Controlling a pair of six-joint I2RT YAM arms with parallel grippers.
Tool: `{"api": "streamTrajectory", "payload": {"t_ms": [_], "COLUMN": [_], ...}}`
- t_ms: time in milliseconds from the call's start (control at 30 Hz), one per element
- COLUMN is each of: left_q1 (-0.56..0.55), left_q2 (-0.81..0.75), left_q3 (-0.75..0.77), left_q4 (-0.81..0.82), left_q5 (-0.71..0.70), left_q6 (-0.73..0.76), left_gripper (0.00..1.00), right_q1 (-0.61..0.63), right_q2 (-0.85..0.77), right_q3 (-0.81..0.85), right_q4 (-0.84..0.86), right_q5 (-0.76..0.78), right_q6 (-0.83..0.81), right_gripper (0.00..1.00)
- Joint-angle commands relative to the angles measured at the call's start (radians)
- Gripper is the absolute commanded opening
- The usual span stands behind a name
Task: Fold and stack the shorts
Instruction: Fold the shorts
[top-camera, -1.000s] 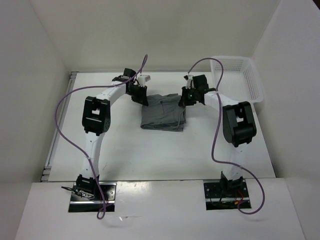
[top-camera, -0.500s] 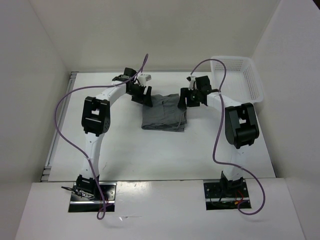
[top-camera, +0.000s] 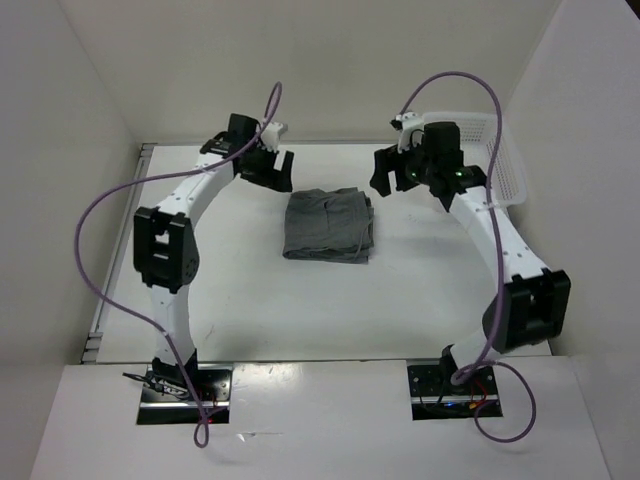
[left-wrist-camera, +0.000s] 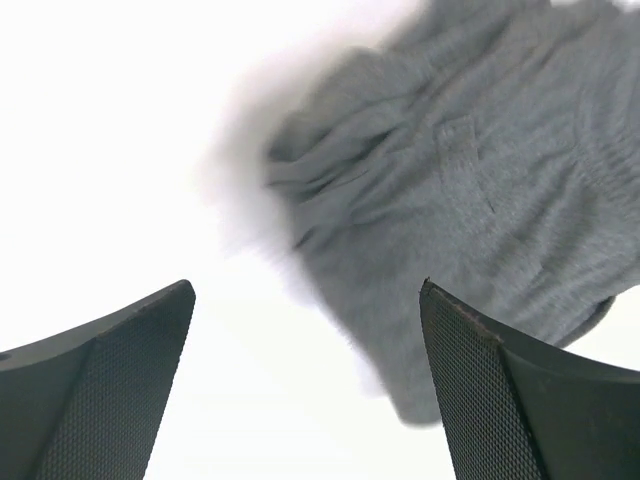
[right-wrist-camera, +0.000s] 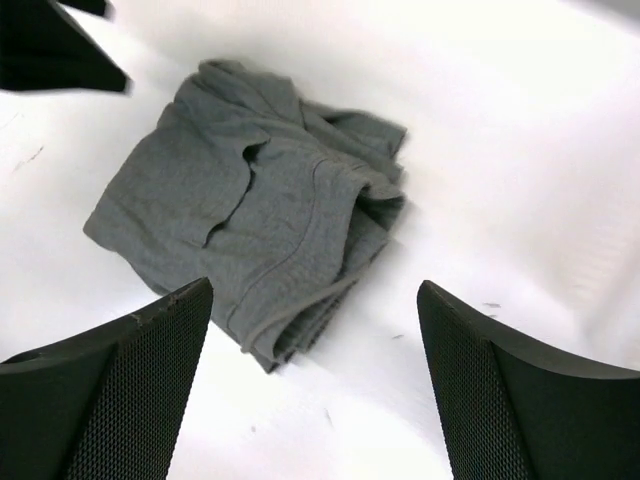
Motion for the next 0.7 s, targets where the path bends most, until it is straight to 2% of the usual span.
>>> {"api": "streamTrajectory", "payload": {"t_ms": [0, 33, 67, 200, 300, 467, 667], "left_q1": [0.003, 0.003, 0.003, 0.003, 0.003, 0.012, 0.012], "left_q2": [-0.243, -0.283, -0.364, -0.504, -0.570, -0.603, -0.612], "left_q3": [-0.056, -0.124, -0.163, -0.310, -0.401, -0.426, -0.417], "left_q4": [0.047, 0.071, 0.087, 0.123, 0.142, 0.151, 0.151], "left_q5": [-0.245, -0.358, -0.405, -0.565, -0.655, -0.706, -0.646], "left_q6": [0.005, 0.005, 0.005, 0.005, 0.005, 0.005, 0.005], "left_gripper": [1.00, 1.00, 1.00, 1.00, 1.00, 1.00, 1.00], "right_q1": [-0.007, -0.007, -0.007, -0.042, -0.123, -0.301, -0.332], "right_q2": [-0.159, -0.191, -0.222, -0.383, -0.498, -0.696, -0.822], "right_q3": [-0.008, -0.027, -0.069, -0.166, -0.244, -0.363, -0.423], "right_q4": [-0.080, -0.080, -0.080, -0.019, 0.032, 0.076, 0.017], "right_q5": [0.070, 0.091, 0.140, 0.264, 0.355, 0.354, 0.344], "right_q6": [-0.118, -0.129, -0.138, -0.148, -0.126, -0.095, -0.073], "right_gripper": [0.88, 0.88, 0.88, 0.88, 0.88, 0.88, 0.88]}}
